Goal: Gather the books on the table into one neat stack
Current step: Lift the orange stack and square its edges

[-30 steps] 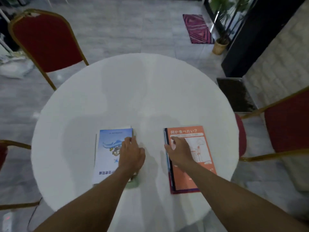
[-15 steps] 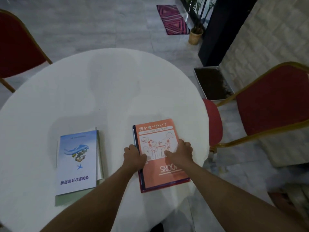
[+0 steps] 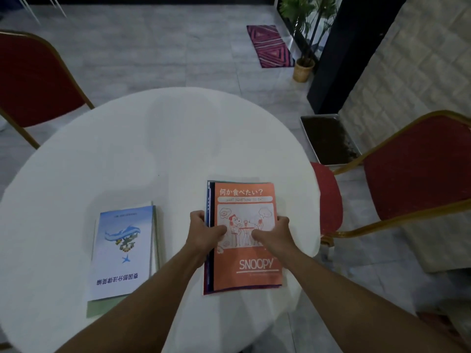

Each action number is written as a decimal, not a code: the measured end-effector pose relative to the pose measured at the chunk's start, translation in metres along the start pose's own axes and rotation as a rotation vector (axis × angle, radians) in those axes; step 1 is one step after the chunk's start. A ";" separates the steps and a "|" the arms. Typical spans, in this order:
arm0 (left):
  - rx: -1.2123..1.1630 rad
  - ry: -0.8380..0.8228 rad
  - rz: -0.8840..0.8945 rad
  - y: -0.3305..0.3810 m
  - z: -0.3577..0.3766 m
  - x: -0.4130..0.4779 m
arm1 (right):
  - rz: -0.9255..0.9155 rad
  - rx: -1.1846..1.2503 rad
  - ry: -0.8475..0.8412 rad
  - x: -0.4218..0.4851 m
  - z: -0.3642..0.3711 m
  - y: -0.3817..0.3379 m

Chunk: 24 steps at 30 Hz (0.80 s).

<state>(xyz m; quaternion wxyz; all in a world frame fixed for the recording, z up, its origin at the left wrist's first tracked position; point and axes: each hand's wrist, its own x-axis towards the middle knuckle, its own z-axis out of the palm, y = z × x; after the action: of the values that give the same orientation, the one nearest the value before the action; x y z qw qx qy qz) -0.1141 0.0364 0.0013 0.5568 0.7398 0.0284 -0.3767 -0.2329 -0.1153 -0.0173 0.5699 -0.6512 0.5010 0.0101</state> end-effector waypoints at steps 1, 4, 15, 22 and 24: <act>-0.007 0.008 0.063 0.008 -0.002 -0.001 | -0.053 0.039 0.017 -0.002 -0.001 -0.008; 0.000 0.044 0.272 0.035 -0.006 -0.001 | -0.258 0.109 0.095 -0.008 -0.003 -0.036; 0.213 0.078 0.722 0.041 -0.016 -0.008 | -0.453 0.164 0.207 -0.014 0.001 -0.054; 0.296 0.064 0.697 0.047 -0.022 -0.002 | -0.442 0.174 0.129 -0.014 -0.002 -0.058; 0.318 0.064 0.699 0.045 -0.024 -0.001 | -0.445 0.181 0.140 -0.015 0.000 -0.057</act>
<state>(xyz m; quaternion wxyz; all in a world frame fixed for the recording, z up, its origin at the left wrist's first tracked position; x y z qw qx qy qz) -0.0816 0.0398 0.0408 0.5289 0.7933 -0.2669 -0.1404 -0.2030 -0.1143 0.0334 0.5778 -0.6911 0.3824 -0.2058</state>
